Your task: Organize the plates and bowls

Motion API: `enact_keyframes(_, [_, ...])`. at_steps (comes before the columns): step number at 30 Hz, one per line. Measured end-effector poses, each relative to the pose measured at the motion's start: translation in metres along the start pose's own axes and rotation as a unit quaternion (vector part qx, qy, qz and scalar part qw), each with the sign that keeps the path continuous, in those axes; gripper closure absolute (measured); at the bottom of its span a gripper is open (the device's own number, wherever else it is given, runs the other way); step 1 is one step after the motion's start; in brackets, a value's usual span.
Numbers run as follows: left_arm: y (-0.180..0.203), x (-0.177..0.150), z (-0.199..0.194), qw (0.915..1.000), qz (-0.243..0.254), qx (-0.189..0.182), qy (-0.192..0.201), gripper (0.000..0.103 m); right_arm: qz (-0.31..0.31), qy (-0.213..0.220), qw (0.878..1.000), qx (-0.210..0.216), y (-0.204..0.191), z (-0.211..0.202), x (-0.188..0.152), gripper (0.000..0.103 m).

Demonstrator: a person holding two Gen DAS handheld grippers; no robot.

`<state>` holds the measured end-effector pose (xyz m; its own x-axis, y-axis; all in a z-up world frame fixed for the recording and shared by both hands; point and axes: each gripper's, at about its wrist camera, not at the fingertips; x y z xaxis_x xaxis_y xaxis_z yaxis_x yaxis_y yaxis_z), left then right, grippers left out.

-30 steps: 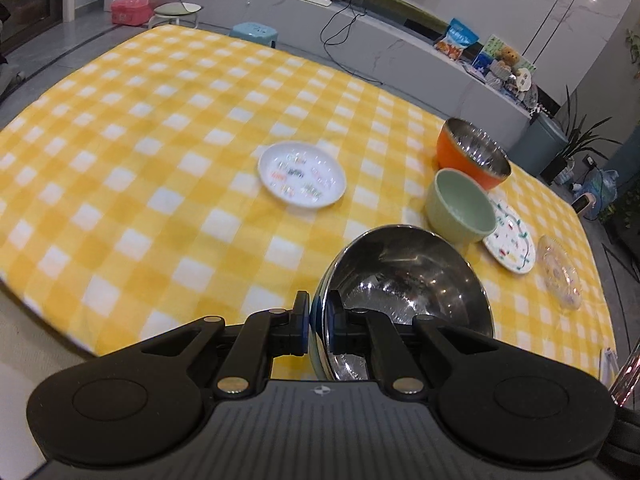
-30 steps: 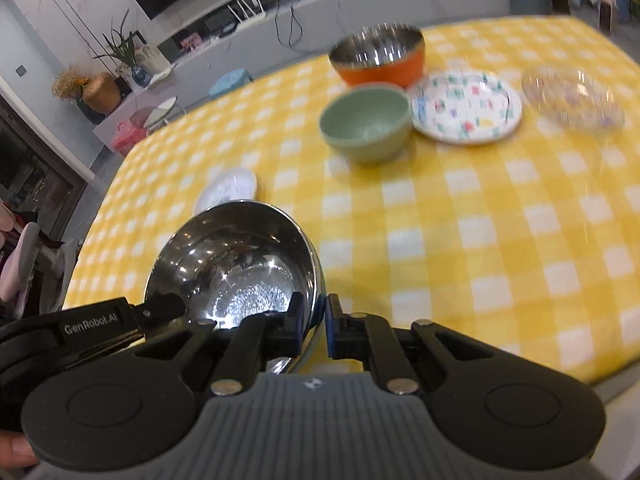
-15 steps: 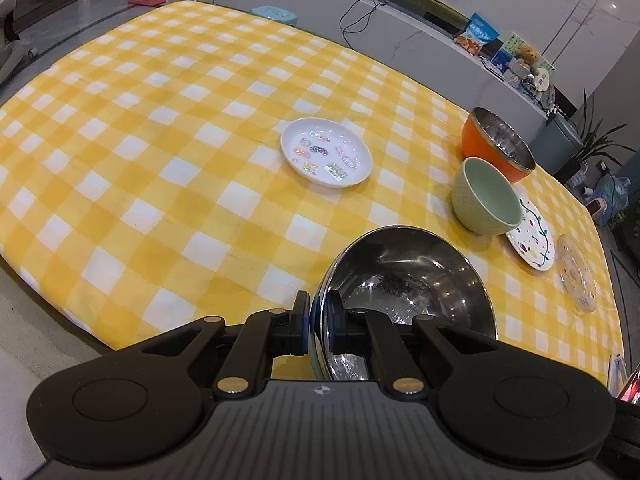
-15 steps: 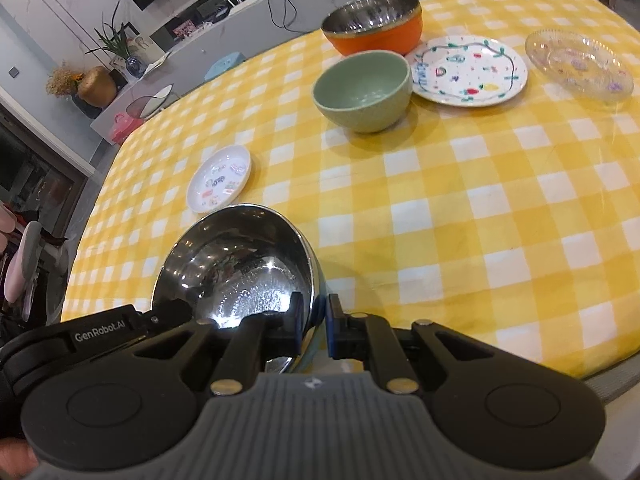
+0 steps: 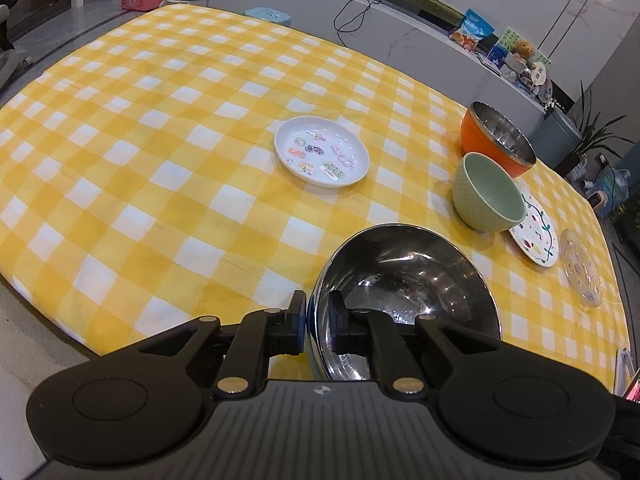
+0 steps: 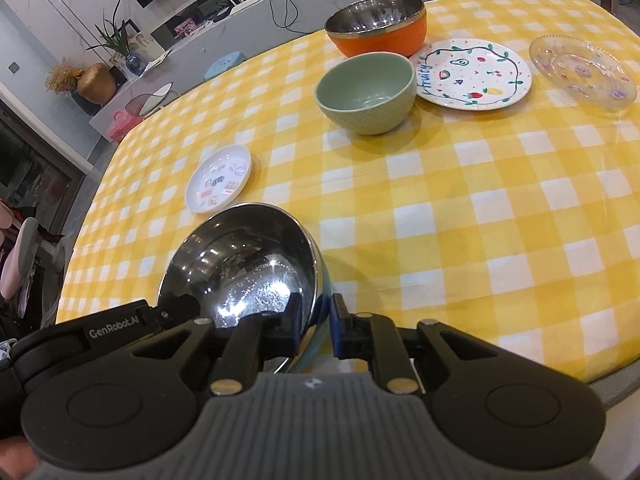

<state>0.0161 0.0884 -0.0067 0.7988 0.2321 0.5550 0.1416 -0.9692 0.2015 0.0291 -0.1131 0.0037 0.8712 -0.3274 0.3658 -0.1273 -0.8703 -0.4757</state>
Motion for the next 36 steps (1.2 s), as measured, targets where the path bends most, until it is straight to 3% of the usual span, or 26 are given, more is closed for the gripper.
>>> enact_keyframes(3, [-0.001,0.0,-0.001,1.0,-0.002,-0.002,0.0,0.083,-0.006,0.001,1.0,-0.003,-0.001,0.0,-0.001,0.086])
enact_keyframes(5, [0.0,0.0,-0.002,1.0,0.0,0.0,0.002,0.078,-0.011,0.002,1.0,-0.008,-0.002,-0.001,-0.001,0.072])
enact_keyframes(17, [0.017,0.016,-0.026,0.998,0.04,0.013,0.046,0.065,-0.022,0.034,0.999,-0.002,0.002,-0.022,0.007,0.055])
enact_keyframes(28, [0.069,0.045,-0.026,0.9917,0.108,-0.031,0.063,0.064,-0.034,0.099,0.993,-0.046,0.024,-0.042,0.053,0.051])
enact_keyframes(36, [0.096,0.069,-0.011,0.9889,0.118,-0.062,0.066,0.064,-0.061,0.154,0.984,-0.069,0.033,-0.037,0.103,0.049])
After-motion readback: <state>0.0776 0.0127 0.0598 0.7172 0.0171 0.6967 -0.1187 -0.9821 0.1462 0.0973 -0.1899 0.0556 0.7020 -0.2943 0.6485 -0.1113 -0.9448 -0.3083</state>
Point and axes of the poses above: each gripper's, at about its wrist camera, not at the fingertips, and z roughly the way its jaws point, y to its right, x to its top, and after that the axes turned 10 degrees about z, right-handed
